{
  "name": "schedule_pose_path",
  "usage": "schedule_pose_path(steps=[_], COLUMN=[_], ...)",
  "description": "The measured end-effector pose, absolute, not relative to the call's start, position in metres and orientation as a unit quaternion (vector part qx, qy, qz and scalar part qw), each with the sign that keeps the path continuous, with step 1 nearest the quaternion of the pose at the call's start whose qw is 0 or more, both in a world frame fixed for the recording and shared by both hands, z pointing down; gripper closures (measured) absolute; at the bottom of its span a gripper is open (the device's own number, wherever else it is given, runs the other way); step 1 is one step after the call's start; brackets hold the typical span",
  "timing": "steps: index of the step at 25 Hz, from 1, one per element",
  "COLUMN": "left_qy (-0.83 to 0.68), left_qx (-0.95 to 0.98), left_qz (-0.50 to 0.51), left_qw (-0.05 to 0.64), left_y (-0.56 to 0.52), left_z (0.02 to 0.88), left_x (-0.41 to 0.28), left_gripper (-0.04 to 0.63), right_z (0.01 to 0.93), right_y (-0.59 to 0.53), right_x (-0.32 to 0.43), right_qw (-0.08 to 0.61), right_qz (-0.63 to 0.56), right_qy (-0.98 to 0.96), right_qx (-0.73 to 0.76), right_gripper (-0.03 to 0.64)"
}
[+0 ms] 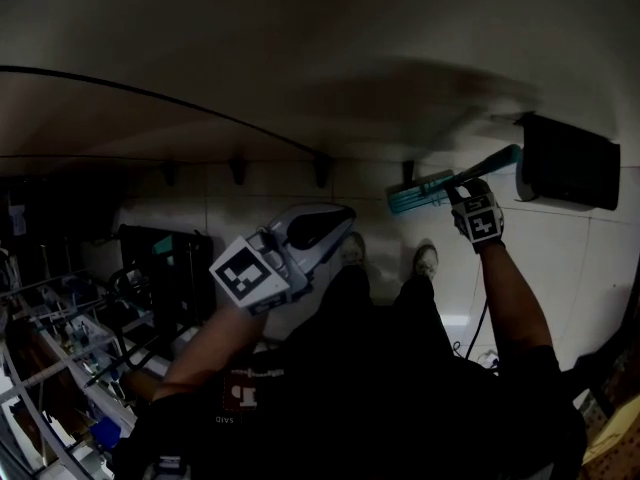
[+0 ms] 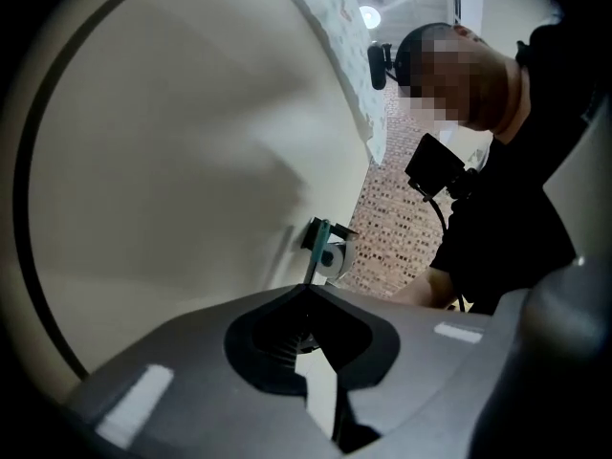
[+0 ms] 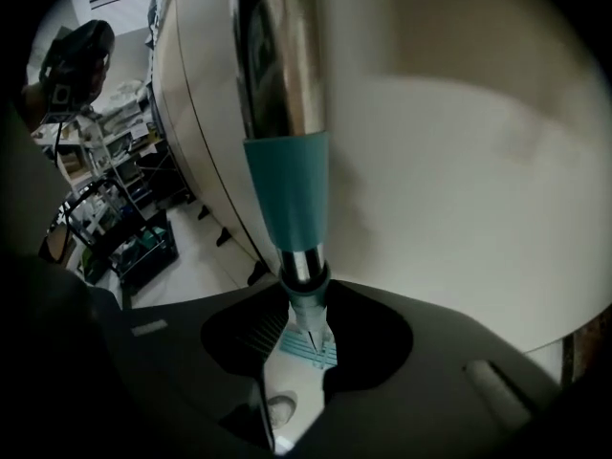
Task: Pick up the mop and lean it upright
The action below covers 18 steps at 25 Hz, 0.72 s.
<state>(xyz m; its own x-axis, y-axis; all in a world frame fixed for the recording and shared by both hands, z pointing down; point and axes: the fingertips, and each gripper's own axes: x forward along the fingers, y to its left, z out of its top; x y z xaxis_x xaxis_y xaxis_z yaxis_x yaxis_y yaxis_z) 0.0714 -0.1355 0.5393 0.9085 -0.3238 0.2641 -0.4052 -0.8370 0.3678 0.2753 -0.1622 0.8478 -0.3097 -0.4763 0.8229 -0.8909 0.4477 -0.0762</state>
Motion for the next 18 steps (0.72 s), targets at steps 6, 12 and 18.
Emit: schedule_pose_path(steps=[6,12,18], left_qy=[-0.194,-0.198,-0.196], left_qx=[0.95,0.949,0.951], left_qz=[0.107,0.108,0.103], left_qw=[0.222,0.219,0.215], left_y=[-0.135,-0.137,-0.136], left_z=[0.552,0.551,0.544], left_x=[0.069,0.064,0.068], left_gripper=[0.597,0.597,0.597], right_z=[0.853,0.854,0.85], right_y=[-0.194,-0.193,-0.194], right_x=[0.296,0.302,0.309], right_qw=[0.339,0.316,0.319], right_qz=[0.29,0.307,0.316], right_qy=[-0.75,-0.744,-0.731], right_qx=[0.489,0.502,0.514], right_gripper=[0.476,0.472,0.405])
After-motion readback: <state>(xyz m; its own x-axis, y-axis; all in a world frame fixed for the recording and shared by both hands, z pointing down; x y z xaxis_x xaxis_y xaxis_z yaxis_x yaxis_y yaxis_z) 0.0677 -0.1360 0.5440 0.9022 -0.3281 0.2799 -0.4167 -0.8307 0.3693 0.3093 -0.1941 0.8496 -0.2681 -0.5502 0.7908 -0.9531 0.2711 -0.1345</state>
